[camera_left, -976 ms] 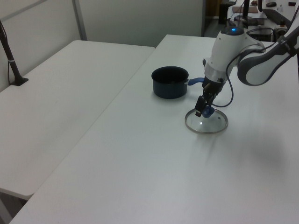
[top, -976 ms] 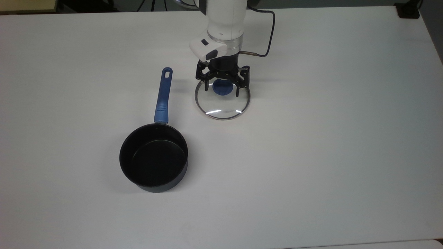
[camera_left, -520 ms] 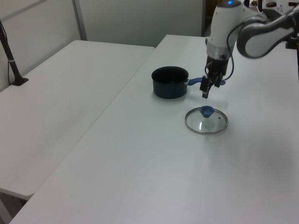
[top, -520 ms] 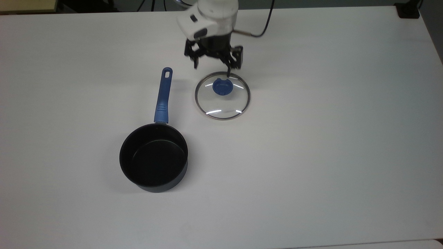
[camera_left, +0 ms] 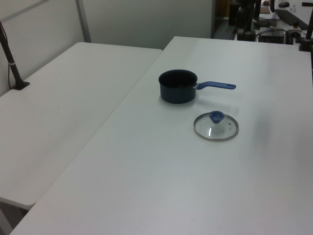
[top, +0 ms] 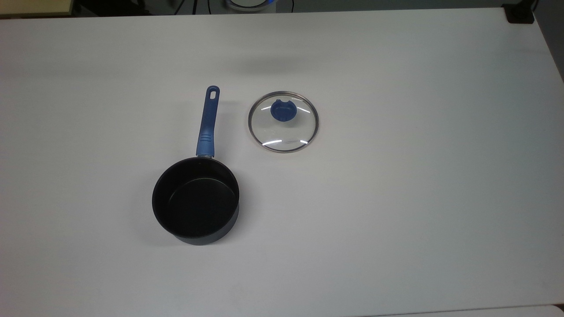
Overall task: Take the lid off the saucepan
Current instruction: 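Open the gripper and raise it away from the lid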
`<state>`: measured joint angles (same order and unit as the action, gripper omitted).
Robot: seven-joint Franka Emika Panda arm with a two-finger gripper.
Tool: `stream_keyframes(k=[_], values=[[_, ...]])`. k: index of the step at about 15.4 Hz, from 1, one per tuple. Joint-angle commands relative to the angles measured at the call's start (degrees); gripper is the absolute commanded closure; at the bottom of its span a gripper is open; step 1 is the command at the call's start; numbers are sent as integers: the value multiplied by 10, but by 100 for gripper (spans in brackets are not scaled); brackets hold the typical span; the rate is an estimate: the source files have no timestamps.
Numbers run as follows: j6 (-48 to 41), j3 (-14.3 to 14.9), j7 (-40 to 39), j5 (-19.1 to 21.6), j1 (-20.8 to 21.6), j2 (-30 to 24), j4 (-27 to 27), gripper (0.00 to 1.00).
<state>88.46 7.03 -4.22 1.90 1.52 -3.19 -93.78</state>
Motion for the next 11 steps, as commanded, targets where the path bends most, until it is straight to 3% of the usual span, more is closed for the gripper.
stream_keyframes(k=[1,11], values=[[-27,6,-37,8,-1,6,22,0],[-22,11,-59,14,-11,7,24,0]])
